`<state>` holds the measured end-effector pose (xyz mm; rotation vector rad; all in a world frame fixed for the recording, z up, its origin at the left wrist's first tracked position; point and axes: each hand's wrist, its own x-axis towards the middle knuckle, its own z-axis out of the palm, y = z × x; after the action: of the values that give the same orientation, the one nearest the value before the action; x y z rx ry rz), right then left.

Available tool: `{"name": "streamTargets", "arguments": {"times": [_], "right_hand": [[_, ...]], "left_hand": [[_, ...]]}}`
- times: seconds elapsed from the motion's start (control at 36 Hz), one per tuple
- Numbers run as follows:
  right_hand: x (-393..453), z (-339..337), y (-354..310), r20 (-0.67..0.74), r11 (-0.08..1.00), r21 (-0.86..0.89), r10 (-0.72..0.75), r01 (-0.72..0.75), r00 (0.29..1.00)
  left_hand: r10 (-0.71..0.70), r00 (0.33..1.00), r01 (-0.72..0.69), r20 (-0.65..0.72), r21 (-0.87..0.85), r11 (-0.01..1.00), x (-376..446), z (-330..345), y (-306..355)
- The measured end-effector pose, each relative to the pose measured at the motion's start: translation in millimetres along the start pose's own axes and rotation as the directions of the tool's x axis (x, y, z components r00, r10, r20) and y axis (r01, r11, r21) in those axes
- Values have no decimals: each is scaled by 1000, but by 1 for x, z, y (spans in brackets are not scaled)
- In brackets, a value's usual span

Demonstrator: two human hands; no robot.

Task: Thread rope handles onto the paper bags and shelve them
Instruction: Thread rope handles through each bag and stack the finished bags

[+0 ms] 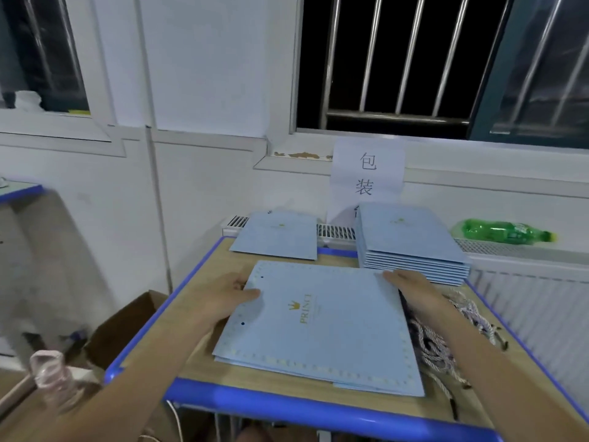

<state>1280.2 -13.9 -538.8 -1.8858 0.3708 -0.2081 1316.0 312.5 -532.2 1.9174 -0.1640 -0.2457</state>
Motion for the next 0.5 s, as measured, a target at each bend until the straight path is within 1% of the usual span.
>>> {"name": "streamTargets", "arguments": {"times": [0.06,0.14,0.19,0.28,0.36,0.44,0.5], "right_hand": [[-3,-7,4,-2,995,-94,-32,31,1000],[-9,-21,9,21,982,-177,-64,67,998],[-10,-31,14,48,951,-292,-96,106,994],[-15,-43,12,140,821,-536,-144,197,980],[-15,-48,10,247,749,-604,-151,274,957],[-10,-48,8,279,669,-677,-153,307,948],[-7,-45,7,297,590,-731,-177,343,938]], "left_hand": [[10,999,-11,-40,-4,1000,5,-1,-3],[2,998,-2,-67,3,1000,8,-8,-8],[5,993,-3,-120,22,1000,10,-12,-11],[4,982,-13,-190,-47,999,11,-17,-16],[-19,981,16,-193,-17,1000,12,-16,-19],[-38,981,48,-191,46,998,10,-5,-18],[-36,979,47,-202,49,998,11,2,-18]]}}
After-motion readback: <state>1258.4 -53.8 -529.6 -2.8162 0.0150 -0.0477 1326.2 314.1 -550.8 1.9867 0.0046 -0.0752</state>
